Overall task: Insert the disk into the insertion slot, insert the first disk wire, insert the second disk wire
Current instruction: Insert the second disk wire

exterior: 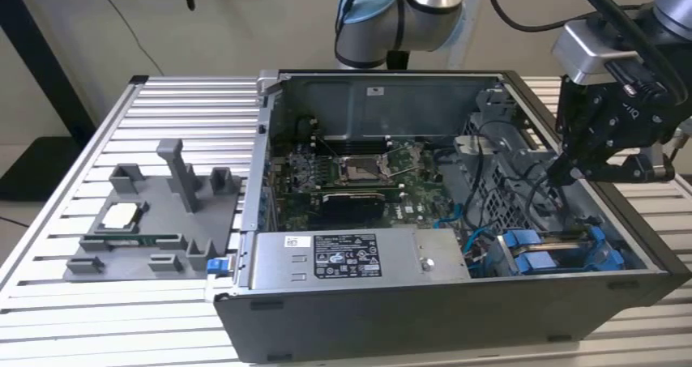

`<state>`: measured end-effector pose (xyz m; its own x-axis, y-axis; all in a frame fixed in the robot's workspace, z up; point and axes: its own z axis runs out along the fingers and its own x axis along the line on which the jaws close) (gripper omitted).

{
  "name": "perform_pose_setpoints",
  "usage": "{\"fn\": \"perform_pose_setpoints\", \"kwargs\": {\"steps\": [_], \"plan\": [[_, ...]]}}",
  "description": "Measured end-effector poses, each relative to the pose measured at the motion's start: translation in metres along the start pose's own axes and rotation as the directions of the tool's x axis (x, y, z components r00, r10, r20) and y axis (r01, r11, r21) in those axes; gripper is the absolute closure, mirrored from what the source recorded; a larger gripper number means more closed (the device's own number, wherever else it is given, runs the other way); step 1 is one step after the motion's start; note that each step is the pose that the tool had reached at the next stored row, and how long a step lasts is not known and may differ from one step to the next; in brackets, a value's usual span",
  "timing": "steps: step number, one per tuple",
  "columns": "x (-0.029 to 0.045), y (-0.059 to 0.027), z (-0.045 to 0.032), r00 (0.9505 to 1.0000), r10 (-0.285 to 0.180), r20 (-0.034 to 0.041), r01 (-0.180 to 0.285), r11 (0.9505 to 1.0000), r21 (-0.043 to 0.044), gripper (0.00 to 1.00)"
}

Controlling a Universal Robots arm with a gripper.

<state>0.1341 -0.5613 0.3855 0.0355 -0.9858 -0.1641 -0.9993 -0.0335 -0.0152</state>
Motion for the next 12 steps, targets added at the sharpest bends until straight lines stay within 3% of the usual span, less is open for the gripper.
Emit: {"fn": "perform_pose_setpoints", "kwargs": {"steps": [12], "plan": [[0.0016, 0.0024, 0.0005, 1.0000, -0.001, -0.0003, 0.001, 1.0000, 0.0027, 0.84]]}}
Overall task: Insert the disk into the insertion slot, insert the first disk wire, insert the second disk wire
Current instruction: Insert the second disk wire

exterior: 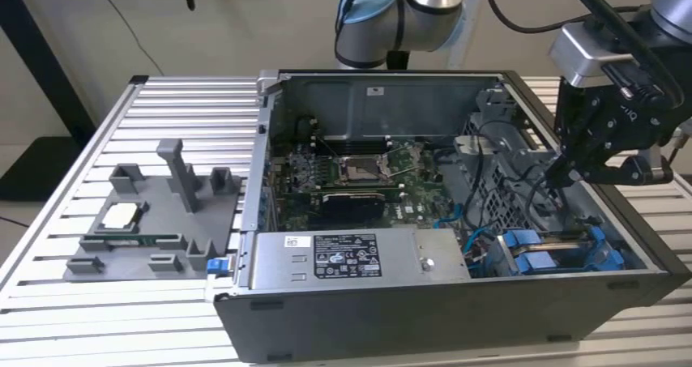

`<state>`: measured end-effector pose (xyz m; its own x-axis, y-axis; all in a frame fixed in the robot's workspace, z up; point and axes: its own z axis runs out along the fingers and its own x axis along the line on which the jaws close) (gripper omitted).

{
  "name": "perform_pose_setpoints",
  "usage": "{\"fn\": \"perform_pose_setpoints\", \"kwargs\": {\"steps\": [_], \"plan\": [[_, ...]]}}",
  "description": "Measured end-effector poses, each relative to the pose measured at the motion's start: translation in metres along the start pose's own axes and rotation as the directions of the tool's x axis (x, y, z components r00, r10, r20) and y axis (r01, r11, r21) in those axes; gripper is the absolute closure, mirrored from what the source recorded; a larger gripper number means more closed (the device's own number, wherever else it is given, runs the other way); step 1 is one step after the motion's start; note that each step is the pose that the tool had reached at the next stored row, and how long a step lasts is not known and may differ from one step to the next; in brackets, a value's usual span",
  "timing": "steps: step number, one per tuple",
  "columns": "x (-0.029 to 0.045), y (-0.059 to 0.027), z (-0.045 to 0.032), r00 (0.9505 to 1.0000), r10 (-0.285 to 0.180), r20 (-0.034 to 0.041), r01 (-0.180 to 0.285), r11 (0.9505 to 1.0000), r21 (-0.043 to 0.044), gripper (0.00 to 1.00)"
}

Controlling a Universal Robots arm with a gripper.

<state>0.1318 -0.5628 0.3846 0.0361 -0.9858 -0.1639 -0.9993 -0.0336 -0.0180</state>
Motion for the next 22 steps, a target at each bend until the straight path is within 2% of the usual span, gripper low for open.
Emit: {"fn": "perform_pose_setpoints", "kwargs": {"steps": [10, 13, 15, 18, 20, 22], "plan": [[0.0005, 0.0048, 0.0038, 1.0000, -0.002, -0.0013, 0.002, 1.0000, 0.0089, 0.84], [0.0006, 0.0067, 0.0051, 1.0000, -0.002, -0.0036, 0.002, 0.9999, 0.0138, 0.84], [0.0008, 0.0083, 0.0062, 1.0000, -0.003, -0.0060, 0.004, 0.9998, 0.0202, 0.84], [0.0018, 0.0098, 0.0071, 0.9999, -0.005, -0.0135, 0.006, 0.9995, 0.0307, 0.84], [0.0032, 0.0101, 0.0072, 0.9997, -0.006, -0.0245, 0.007, 0.9993, 0.0354, 0.84], [0.0055, 0.0102, 0.0072, 0.9992, -0.007, -0.0382, 0.008, 0.9993, 0.0361, 0.84]]}}
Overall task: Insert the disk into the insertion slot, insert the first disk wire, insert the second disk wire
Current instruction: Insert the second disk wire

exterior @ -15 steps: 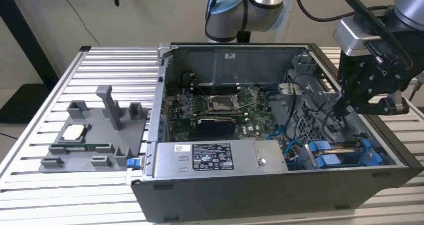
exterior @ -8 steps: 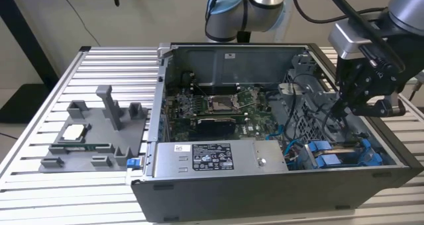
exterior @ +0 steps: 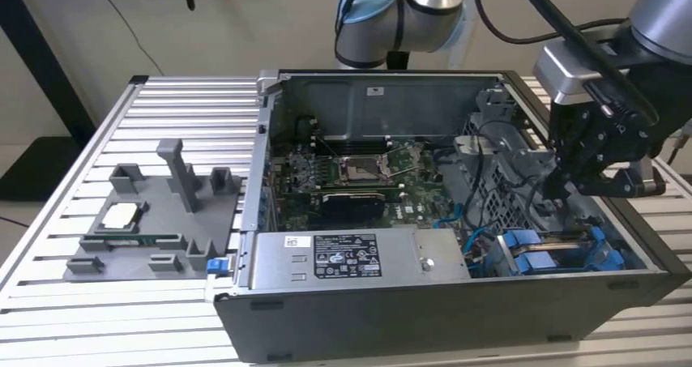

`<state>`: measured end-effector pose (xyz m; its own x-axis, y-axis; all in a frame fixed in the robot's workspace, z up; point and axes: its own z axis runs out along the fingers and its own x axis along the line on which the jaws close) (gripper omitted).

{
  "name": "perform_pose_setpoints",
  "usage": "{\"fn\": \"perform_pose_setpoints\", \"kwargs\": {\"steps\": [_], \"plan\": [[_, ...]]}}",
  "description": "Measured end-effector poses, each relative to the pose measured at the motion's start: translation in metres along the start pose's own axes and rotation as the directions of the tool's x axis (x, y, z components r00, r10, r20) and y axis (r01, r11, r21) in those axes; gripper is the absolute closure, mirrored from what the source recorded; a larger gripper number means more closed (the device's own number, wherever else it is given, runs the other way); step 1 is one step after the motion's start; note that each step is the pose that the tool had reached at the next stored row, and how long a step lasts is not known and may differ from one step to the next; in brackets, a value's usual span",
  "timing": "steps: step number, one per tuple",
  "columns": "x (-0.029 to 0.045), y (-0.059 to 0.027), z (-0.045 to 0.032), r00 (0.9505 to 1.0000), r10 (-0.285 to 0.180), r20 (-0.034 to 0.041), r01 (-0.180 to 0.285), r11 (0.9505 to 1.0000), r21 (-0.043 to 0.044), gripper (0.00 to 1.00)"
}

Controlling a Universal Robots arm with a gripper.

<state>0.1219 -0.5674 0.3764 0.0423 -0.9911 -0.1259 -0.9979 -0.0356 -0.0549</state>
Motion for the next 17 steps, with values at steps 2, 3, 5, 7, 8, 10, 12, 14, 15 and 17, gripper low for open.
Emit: {"fn": "perform_pose_setpoints", "kwargs": {"steps": [2, 3, 5, 7, 8, 10, 12, 14, 15, 17], "plan": [[0.0025, 0.0002, 0.0000, 0.9998, -0.001, -0.0186, 0.001, 1.0000, -0.0007, 0.84], [0.0034, 0.0003, -0.0001, 0.9996, -0.001, -0.0289, 0.001, 1.0000, -0.0011, 0.84], [0.0046, 0.0004, 0.0001, 0.9989, -0.002, -0.0475, 0.002, 1.0000, -0.0020, 0.84], [0.0048, 0.0004, 0.0007, 0.9980, -0.003, -0.0636, 0.003, 1.0000, -0.0023, 0.84], [0.0049, 0.0005, 0.0009, 0.9978, -0.003, -0.0668, 0.003, 1.0000, -0.0025, 0.84], [0.0049, 0.0005, 0.0008, 0.9977, -0.003, -0.0672, 0.003, 1.0000, -0.0025, 0.84], [0.0049, 0.0005, 0.0008, 0.9977, -0.003, -0.0672, 0.003, 1.0000, -0.0025, 0.84], [0.0049, 0.0004, 0.0008, 0.9977, -0.003, -0.0673, 0.003, 1.0000, -0.0024, 0.84], [0.0049, 0.0005, 0.0008, 0.9977, -0.003, -0.0673, 0.003, 1.0000, -0.0025, 0.84], [0.0049, 0.0005, 0.0008, 0.9977, -0.003, -0.0673, 0.003, 1.0000, -0.0025, 0.84]]}}
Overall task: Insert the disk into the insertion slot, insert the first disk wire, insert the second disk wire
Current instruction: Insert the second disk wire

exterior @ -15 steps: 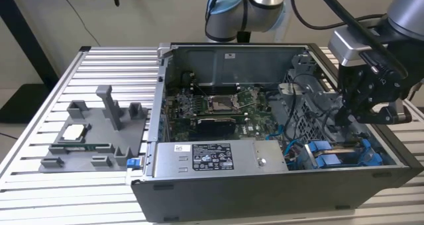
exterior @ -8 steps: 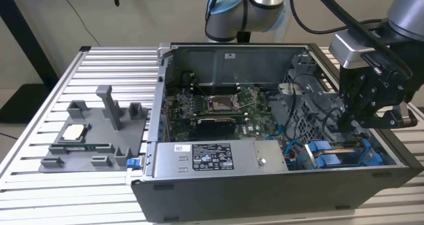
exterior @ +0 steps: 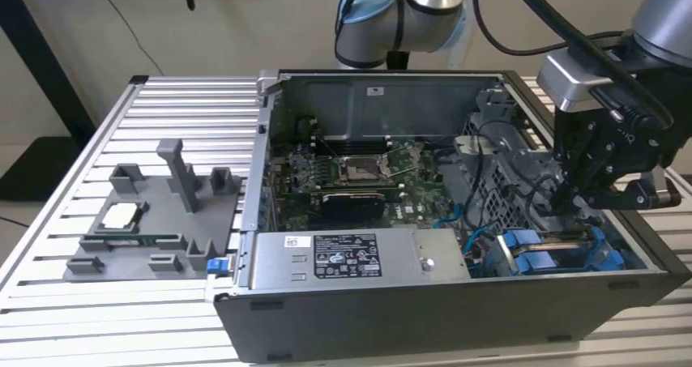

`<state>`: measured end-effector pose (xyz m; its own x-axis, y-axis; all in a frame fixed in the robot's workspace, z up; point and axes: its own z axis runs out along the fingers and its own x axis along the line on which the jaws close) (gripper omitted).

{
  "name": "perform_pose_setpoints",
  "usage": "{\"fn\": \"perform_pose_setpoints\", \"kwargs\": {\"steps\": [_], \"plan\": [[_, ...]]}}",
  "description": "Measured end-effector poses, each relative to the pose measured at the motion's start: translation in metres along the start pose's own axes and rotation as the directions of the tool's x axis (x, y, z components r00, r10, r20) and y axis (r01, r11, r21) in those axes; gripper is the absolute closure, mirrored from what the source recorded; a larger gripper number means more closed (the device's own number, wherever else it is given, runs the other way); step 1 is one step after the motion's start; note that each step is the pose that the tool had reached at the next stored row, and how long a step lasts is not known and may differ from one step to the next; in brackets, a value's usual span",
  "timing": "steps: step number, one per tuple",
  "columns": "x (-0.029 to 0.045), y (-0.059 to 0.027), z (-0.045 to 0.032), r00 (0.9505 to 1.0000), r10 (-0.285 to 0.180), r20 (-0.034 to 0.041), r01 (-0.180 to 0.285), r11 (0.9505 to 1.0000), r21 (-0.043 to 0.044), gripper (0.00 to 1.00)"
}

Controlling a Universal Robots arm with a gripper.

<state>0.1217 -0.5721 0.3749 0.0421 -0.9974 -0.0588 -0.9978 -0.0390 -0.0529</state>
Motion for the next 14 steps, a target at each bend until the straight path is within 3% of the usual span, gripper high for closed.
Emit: {"fn": "perform_pose_setpoints", "kwargs": {"steps": [5, 14], "plan": [[0.0001, 0.0001, 0.0018, 1.0000, 0.000, -0.0012, 0.000, 1.0000, 0.0033, 0.84], [0.0008, 0.0007, 0.0136, 1.0000, -0.002, -0.0024, 0.002, 0.9995, 0.0312, 0.84]]}}
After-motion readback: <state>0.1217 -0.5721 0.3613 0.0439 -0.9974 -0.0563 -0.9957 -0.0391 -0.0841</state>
